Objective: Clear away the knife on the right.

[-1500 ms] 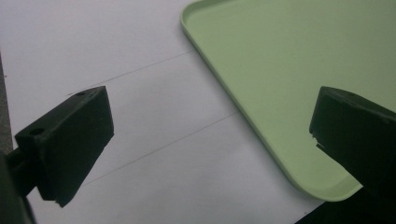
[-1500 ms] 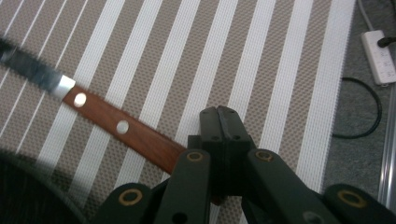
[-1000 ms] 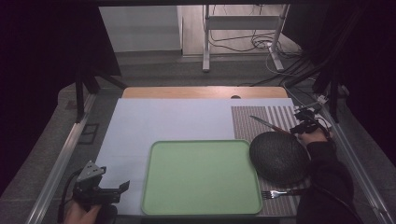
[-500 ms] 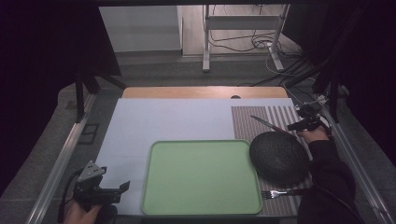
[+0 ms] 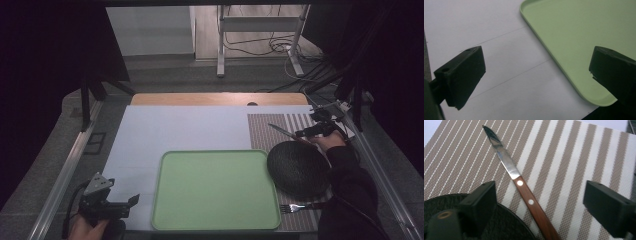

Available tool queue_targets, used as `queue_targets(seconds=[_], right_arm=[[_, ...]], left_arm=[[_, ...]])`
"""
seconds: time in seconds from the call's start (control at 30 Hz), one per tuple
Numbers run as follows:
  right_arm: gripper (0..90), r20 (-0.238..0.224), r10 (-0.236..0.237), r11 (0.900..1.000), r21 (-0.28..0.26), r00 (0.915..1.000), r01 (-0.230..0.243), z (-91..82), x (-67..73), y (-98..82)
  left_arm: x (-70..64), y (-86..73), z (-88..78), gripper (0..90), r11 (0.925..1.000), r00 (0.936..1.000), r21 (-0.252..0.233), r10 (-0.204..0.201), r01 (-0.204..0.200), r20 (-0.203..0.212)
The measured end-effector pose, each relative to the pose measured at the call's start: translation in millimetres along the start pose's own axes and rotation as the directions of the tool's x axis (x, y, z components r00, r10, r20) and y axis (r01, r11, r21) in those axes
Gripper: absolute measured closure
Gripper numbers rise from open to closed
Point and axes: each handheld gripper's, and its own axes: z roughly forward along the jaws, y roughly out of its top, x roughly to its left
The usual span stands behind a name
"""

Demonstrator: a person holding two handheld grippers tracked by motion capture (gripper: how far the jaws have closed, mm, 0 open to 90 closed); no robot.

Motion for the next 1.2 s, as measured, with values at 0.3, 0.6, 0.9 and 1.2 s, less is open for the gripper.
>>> queue_targets(seconds=[0.3, 0.6, 0.9, 1.2], right_arm=[[0.0, 0.021, -0.028, 0.999, 0.018, 0.9994, 0.027, 9.3, 21.8, 15.1], [0.0, 0.036, -0.005, 0.998, 0.061, 0.9993, 0.003, 26.5, 19.4, 13.3], [0.0, 0.058, 0.0, 0.995, 0.105, 0.9983, -0.006, 43.8, 14.5, 9.7], [0.0, 0.052, -0.007, 0.993, 0.114, 0.9986, 0.001, 50.9, 10.8, 6.8]], left_arm=[[0.1, -0.2, -0.1, 1.3, 1.0, 1.0, 0.0, 0.001, -0.001, 0.0], [-0.3, 0.1, 0.2, 1.3, 1.0, 1.0, 0.002, 0.004, -0.004, 0.001], [-0.3, 0.1, 0.2, 1.3, 1.0, 1.0, 0.003, 0.005, -0.005, 0.001], [-0.8, 0.1, 0.2, 1.3, 0.9999, 0.9999, 0.005, 0.011, -0.011, -0.001]])
